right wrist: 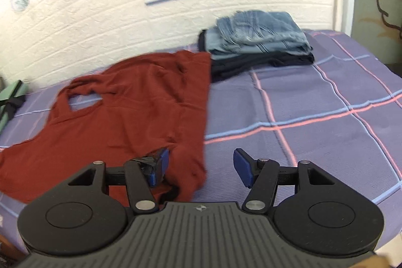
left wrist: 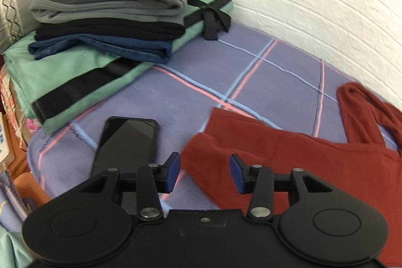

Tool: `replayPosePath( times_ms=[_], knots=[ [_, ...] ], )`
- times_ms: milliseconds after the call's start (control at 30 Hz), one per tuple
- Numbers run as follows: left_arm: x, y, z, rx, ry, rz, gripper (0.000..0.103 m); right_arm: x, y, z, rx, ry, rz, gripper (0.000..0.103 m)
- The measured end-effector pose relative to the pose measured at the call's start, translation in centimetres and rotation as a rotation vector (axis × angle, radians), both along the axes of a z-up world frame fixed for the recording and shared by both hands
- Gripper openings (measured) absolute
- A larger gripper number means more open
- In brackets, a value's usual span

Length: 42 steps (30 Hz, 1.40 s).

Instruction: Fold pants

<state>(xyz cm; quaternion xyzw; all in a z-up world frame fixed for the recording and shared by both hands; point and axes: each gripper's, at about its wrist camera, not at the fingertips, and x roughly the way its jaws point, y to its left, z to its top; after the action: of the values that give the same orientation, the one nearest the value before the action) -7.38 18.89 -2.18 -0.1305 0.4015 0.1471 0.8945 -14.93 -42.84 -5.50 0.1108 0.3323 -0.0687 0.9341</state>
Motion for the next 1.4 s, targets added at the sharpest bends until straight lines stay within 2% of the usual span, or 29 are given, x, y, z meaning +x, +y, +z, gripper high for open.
replayPosePath(
  times_ms=[133,267,500,633,767,933,967,1000,1033,1067,1100,1200,1267,1333,1367,1400],
  knots=[
    [0.5,0.1,-0.6,0.005,0.016,0.01,0.103,0.4,-1.6,-0.8,-0.021,0.019,-0.029,0.087],
    [1.1,0.5,-1.0,-0.003,0.04,0.01,0.103,1.7,-2.2,-2.4,0.013,0.077,0.037,0.085],
    [1.8,-0.9,-1.0,0.044,0.047,-0.025,0.103,3.4,-0.9,-3.5,0.063,0.066,0.133,0.085],
    [1.9,-1.0,-0.9,0.05,0.051,-0.03,0.103,4.3,-1.2,-5.3,0.157,0.061,0.15,0.086],
    [2.0,-1.0,-1.0,0.057,0.059,-0.033,0.103,4.2,-0.8,-5.8,0.213,0.006,0.156,0.086],
    [2.1,-1.2,-1.0,0.055,0.061,-0.043,0.103,4.5,-0.3,-6.2,0.305,-0.018,0.209,0.086],
    [2.1,-1.3,-1.0,0.056,0.06,-0.047,0.103,4.6,-0.1,-6.1,0.288,-0.016,0.211,0.079],
    [2.1,-1.3,-1.0,0.057,0.06,-0.051,0.103,4.6,0.2,-5.8,0.267,-0.012,0.214,0.058],
    [2.1,-1.4,-1.0,0.057,0.058,-0.055,0.103,4.5,0.2,-5.2,0.254,-0.01,0.219,0.047],
    [2.1,-1.3,-0.9,0.058,0.057,-0.059,0.103,4.3,0.1,-4.3,0.227,-0.025,0.213,0.024],
    [2.1,-1.3,-0.9,0.058,0.057,-0.061,0.103,3.9,-0.1,-3.2,0.181,-0.042,0.206,0.015],
    [2.2,-1.1,-0.8,0.052,0.049,-0.053,0.103,3.1,-1.5,-0.4,0.018,-0.048,0.14,0.011],
    [2.4,-0.9,-0.9,0.033,0.046,-0.049,0.103,3.3,-2.8,-0.3,-0.086,0.008,0.065,0.011],
    [2.8,-1.0,-0.9,0.014,0.047,-0.056,0.103,4.0,-4.0,-1.7,-0.109,0.097,0.03,0.012],
    [3.0,-1.3,-0.8,0.009,0.049,-0.066,0.103,4.5,-4.3,-2.7,-0.095,0.16,0.042,0.017],
    [3.3,-1.6,-0.7,0.01,0.051,-0.08,0.103,4.9,-4.2,-3.5,-0.113,0.192,0.046,0.039]
  ],
)
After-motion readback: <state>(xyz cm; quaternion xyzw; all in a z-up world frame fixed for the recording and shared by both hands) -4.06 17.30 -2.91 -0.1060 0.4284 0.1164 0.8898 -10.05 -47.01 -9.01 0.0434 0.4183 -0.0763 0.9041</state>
